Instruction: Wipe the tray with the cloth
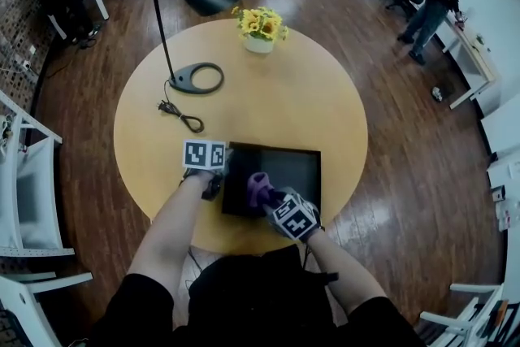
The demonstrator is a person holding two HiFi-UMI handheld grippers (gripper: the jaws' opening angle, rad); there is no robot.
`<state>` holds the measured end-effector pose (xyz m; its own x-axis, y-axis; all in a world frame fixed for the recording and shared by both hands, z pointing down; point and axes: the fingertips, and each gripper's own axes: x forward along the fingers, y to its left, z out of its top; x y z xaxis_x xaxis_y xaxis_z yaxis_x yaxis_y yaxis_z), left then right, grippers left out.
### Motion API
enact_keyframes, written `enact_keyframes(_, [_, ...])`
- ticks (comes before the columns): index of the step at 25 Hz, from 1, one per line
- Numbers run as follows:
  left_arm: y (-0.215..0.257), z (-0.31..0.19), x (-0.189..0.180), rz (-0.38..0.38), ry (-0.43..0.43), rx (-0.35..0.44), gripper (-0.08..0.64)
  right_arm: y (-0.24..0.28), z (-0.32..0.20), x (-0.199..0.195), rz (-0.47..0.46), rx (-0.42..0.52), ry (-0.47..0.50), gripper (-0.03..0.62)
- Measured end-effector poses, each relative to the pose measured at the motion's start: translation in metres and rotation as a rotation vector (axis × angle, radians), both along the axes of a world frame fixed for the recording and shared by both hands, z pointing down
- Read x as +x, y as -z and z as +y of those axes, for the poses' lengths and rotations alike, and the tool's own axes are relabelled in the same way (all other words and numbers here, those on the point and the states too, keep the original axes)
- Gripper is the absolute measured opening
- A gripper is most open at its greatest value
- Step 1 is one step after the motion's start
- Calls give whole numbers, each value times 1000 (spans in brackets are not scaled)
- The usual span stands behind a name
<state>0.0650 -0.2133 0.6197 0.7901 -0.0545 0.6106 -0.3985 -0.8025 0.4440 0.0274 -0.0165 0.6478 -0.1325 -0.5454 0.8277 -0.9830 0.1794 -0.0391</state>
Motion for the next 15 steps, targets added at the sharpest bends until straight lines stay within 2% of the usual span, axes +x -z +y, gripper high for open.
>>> enact_keyframes(3, [0,0,0,15,30,-23,46,22,-7,-9,-69,87,27,110])
enact_keyframes(6, [2,-2,1,20,40,-21,46,46,-32,-47,-107,161,132,110])
enact_keyframes(8, [1,-3,1,16,41,-17,46,41,-41,-71,-95,133,192,110])
enact_keyframes(10, [1,-1,0,9,32,-8,46,23,-39,-81,-74,73,209,110])
enact_keyframes(15, [1,1,0,3,30,7,46,11,-29,-63,-116,32,134,110])
